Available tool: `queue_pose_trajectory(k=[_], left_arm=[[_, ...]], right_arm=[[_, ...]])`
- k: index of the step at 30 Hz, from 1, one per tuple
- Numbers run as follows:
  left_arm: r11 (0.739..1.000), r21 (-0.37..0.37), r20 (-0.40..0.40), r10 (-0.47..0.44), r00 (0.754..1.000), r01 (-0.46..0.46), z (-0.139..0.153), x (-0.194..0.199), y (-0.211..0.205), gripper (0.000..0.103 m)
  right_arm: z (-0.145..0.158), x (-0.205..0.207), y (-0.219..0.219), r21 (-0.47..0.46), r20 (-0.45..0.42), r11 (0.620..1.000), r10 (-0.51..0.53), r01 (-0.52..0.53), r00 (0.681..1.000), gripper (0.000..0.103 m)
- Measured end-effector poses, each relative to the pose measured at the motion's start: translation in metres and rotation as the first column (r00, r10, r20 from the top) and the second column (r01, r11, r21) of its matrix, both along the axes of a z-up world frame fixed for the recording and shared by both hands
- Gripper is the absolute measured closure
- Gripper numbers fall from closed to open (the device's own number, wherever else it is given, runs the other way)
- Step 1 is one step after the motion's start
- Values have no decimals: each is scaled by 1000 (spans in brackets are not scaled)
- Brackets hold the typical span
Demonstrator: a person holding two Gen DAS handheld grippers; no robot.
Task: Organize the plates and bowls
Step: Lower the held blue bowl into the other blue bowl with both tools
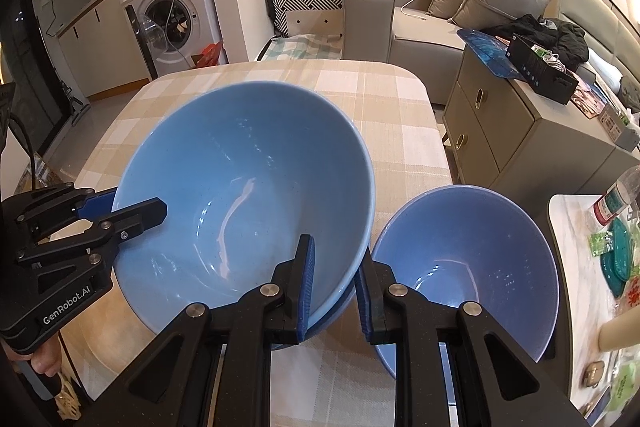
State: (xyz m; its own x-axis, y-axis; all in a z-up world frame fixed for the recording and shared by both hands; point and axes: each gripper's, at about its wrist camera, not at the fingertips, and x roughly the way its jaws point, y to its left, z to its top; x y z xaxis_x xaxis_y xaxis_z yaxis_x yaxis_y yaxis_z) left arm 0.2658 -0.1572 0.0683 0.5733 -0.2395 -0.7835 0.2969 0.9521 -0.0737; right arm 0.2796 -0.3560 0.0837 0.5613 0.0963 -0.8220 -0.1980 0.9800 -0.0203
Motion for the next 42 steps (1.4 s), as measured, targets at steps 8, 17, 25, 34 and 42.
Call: queue_pose_trajectory(k=[8, 17, 25, 34, 42], left_arm=[[1000, 11, -13, -6, 1000, 6, -6, 1, -2, 81], [1000, 22, -28, -10, 1000, 11, -11, 2, -4, 81], [999, 30, -42, -18, 999, 19, -17, 2, -6, 81], [998, 51, -35, -27, 999, 29, -18, 0, -9, 81], [995, 86, -26, -43, 999, 45, -19, -1, -13, 79]], right_arm=[[-4, 3, -2, -10, -17, 1000, 1, -1, 1000, 84], [-10, 4, 0, -22, -33, 1000, 2, -3, 999, 84], [-16, 5, -1, -28, -50, 1000, 0, -2, 999, 84], [-18, 6, -2, -29, -58, 1000, -1, -1, 998, 84], [-18, 5, -1, -46, -57, 999, 4, -7, 998, 84]])
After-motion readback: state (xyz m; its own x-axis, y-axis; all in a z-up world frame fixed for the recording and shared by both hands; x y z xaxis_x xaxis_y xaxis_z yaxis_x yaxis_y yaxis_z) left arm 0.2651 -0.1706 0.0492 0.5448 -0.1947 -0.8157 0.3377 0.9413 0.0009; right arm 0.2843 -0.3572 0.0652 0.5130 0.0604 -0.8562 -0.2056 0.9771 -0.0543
